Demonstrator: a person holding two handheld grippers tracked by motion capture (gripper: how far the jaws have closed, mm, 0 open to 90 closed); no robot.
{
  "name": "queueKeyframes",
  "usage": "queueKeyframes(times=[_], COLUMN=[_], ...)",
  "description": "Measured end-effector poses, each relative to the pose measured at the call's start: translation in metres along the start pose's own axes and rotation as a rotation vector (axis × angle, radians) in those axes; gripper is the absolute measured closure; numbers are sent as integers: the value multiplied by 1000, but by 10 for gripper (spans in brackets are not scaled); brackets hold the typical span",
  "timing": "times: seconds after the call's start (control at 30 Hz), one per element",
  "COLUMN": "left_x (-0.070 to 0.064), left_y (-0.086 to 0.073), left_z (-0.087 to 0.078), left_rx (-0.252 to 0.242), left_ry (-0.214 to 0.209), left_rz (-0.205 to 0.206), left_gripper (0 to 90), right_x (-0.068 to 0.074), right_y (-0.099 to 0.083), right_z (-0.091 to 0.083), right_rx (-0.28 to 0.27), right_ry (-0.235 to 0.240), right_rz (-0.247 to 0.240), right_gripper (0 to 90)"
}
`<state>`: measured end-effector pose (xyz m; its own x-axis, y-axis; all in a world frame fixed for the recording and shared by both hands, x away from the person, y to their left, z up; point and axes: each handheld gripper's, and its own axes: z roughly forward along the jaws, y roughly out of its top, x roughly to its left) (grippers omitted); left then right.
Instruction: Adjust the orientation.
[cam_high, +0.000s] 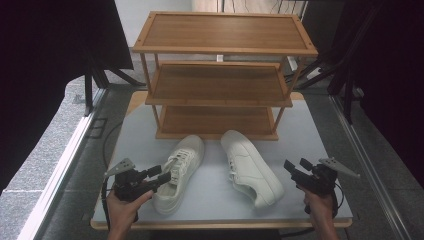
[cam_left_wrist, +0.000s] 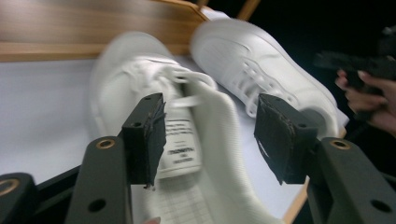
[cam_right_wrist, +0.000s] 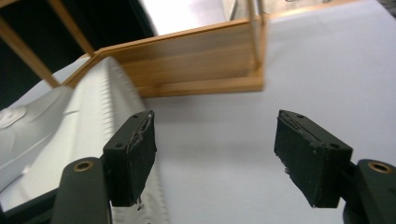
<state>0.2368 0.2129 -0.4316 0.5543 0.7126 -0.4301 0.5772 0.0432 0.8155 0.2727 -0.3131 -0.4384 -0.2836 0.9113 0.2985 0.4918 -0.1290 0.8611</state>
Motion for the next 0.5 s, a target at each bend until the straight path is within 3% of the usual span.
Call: queueKeyframes(times=[0.23, 0.3, 0.33, 0.43, 0.5], left_x=[-2, -3, -3, -5, -6], left_y=[6, 6, 6, 5, 6], left_z=[-4, -3, -3, -2, 1], left_rx=[-38, -43, -43, -41, -45], left_ry=[24, 25, 25, 27, 32], left_rz=[2, 6, 6, 16, 17], left_gripper=[401, 403, 407, 412, 410], right_x=[30, 47, 47, 69, 91], right_y=[-3, -5, -5, -5, -7], right_z=[-6, -11, -11, -14, -15], right_rx=[-6, 6, 6, 12, 34], right_ry=[63, 94, 94, 134, 207], right_rz=[-118, -187, -187, -272, -337], right_gripper=[320, 351, 351, 410, 490])
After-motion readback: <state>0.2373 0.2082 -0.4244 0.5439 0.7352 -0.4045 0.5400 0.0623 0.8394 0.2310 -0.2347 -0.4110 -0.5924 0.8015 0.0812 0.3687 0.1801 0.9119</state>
